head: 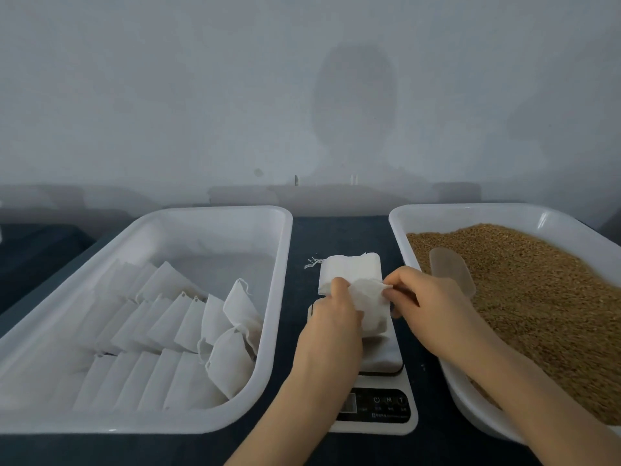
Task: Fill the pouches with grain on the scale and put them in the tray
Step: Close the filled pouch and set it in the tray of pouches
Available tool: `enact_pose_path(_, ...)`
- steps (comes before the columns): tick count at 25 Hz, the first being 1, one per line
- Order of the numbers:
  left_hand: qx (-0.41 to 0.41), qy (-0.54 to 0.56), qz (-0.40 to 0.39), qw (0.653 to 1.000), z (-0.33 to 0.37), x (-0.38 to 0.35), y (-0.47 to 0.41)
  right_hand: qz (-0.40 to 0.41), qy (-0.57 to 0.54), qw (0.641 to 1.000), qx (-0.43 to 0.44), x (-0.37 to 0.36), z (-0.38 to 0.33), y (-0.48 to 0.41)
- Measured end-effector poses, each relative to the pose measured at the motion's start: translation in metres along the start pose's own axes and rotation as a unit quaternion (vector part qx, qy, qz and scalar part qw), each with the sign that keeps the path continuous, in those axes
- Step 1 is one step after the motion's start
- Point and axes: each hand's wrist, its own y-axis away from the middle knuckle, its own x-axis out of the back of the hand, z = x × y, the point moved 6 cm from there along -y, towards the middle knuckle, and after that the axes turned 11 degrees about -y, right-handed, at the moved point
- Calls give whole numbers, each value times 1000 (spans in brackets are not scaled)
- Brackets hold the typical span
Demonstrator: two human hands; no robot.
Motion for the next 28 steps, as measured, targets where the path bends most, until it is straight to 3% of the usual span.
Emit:
enact_pose_path(3, -50, -66, 20, 996, 11, 17, 1, -3, -23, 1000, 11, 0, -5, 2)
enact_pose_path(9, -65, 8, 58, 996, -6, 60, 3, 53, -110, 991, 47, 12, -18, 3)
enact_pose_path(13, -111, 3, 37, 993, -11, 70, -3, -38, -155, 987, -3, 1, -17, 3)
enact_pose_path(16, -137, 12, -2, 990, -15, 66, -10, -71, -101, 992, -23, -6, -8, 1)
enact_pose_path(21, -191, -99, -44, 976, -16, 51, -21, -66, -31, 997, 4, -12, -8, 1)
enact_pose_path(25, -210, -30, -110, 971, -8, 31, -26, -66, -33, 997, 6, -12, -7, -1)
enact_pose_path(28, -216, -46, -85, 972, -1, 29, -34, -61, -18, 998, 8, -12, -4, 1)
